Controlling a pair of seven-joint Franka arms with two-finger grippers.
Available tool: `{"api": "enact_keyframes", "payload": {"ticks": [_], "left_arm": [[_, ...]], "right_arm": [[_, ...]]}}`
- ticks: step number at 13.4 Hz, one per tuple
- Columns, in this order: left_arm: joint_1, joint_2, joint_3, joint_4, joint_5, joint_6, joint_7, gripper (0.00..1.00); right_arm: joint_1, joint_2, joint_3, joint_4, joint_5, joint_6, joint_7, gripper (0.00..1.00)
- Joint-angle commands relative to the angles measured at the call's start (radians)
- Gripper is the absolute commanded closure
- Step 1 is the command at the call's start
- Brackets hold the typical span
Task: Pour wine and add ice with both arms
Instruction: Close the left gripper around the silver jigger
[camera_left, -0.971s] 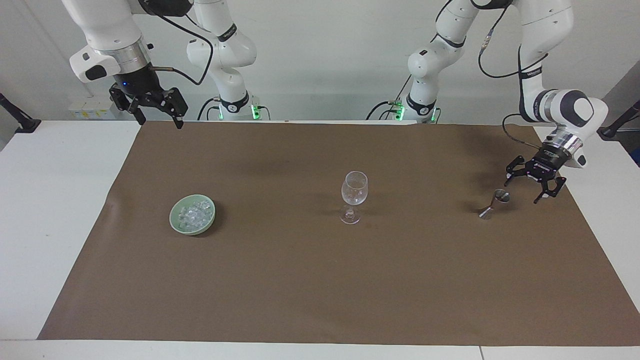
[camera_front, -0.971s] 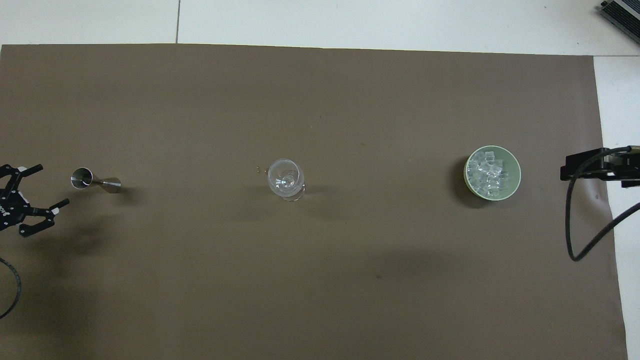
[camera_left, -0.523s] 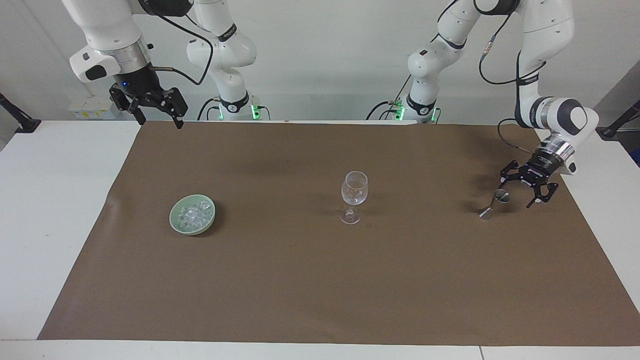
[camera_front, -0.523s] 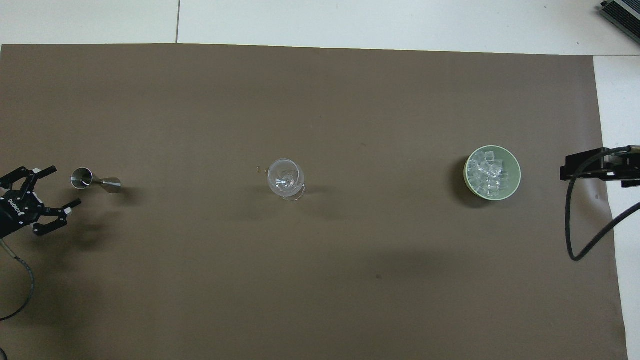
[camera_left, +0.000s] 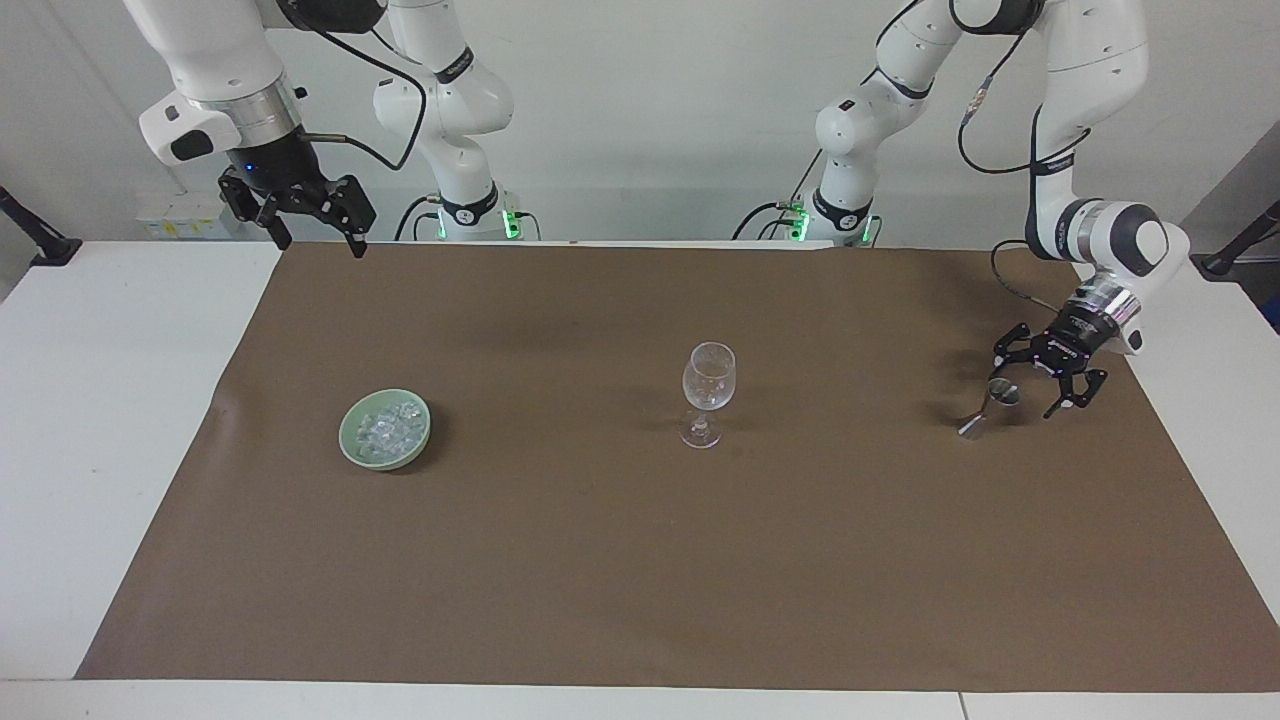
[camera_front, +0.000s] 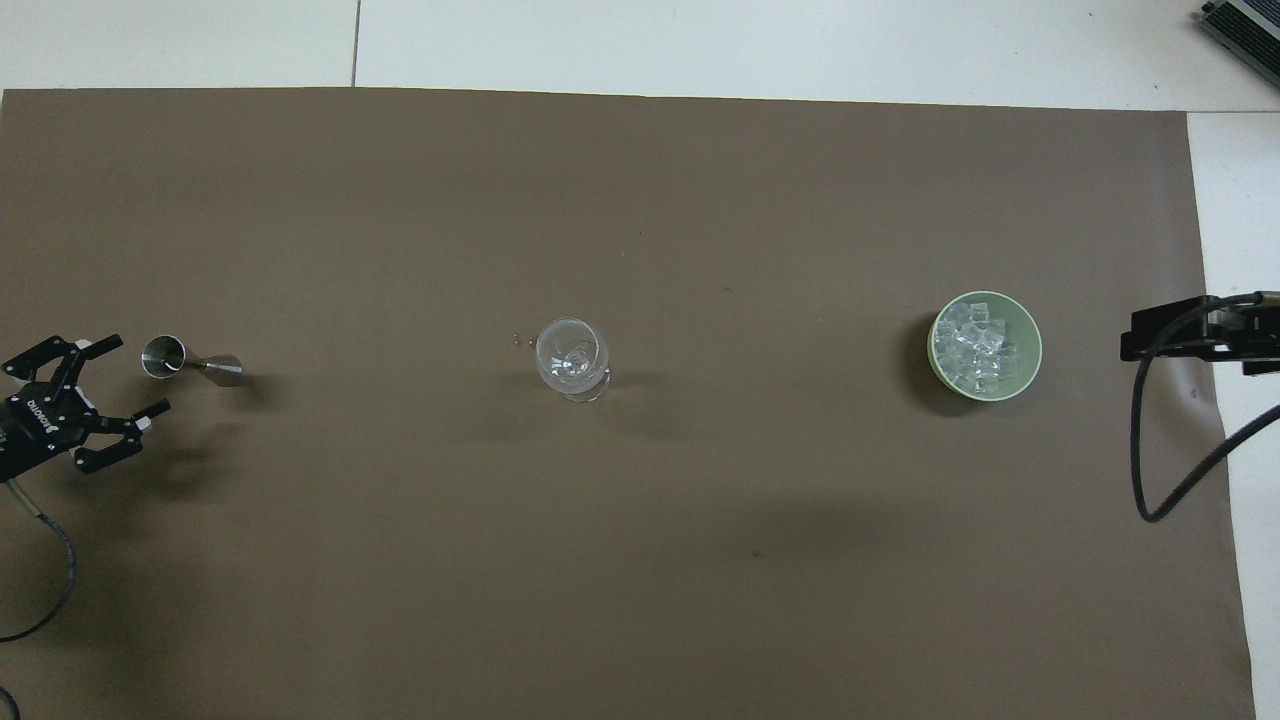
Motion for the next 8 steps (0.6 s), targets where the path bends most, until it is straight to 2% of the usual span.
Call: {"api": "enact_keyframes", "payload": {"ticks": [1, 4, 8], "left_arm": [[0.014, 0.004, -0.001, -0.017, -0.022, -0.032, 0.043, 0.0], [0.014, 0.011, -0.001, -0.019, -0.022, -0.035, 0.05, 0.0], [0.034, 0.072, -0.001, -0.011, -0.065, -0.097, 0.069, 0.0]], "right_arm": [[-0.003, -0.024, 0.002, -0.026, 0.001, 0.008, -0.014, 0.0], [-0.002, -0.024, 0.004, -0.028, 0.001, 0.008, -0.014, 0.0], [-0.001, -0.024, 0.004, -0.028, 0.001, 0.008, -0.014, 0.0]]}}
